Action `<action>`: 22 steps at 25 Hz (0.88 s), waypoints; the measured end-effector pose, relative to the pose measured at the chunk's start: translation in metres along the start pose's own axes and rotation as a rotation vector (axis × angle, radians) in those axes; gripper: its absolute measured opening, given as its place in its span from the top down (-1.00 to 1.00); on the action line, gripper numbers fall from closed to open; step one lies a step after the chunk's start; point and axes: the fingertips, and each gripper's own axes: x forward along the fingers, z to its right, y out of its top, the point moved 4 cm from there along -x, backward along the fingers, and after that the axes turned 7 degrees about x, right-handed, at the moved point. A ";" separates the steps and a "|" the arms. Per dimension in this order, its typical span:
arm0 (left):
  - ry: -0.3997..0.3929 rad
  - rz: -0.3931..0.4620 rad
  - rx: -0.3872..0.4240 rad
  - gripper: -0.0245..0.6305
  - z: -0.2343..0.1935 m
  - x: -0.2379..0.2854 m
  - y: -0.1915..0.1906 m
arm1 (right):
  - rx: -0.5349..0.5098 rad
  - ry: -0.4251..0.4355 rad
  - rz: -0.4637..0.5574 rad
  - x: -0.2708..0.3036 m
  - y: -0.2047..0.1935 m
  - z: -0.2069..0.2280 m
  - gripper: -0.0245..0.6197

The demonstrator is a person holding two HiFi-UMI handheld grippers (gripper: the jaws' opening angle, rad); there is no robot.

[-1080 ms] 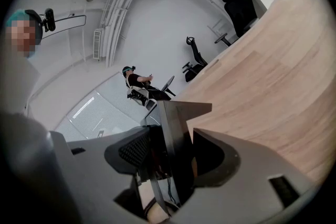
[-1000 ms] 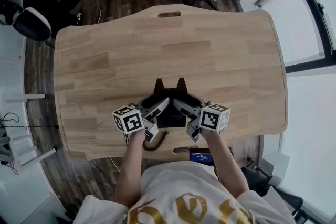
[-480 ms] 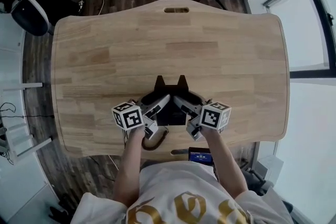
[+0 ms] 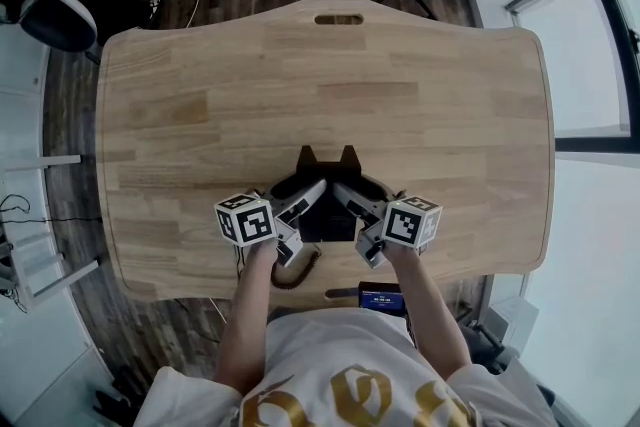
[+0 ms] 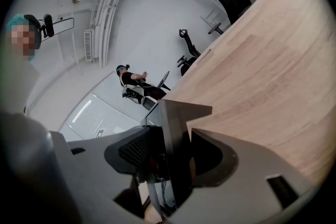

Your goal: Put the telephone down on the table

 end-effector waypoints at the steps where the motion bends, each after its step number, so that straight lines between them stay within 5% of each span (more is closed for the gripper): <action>1: 0.002 -0.003 -0.003 0.19 0.000 0.001 0.000 | 0.001 0.000 0.001 0.000 0.001 0.001 0.20; 22: 0.036 -0.019 -0.063 0.19 -0.014 0.009 0.004 | 0.028 0.012 -0.005 0.010 0.009 0.013 0.20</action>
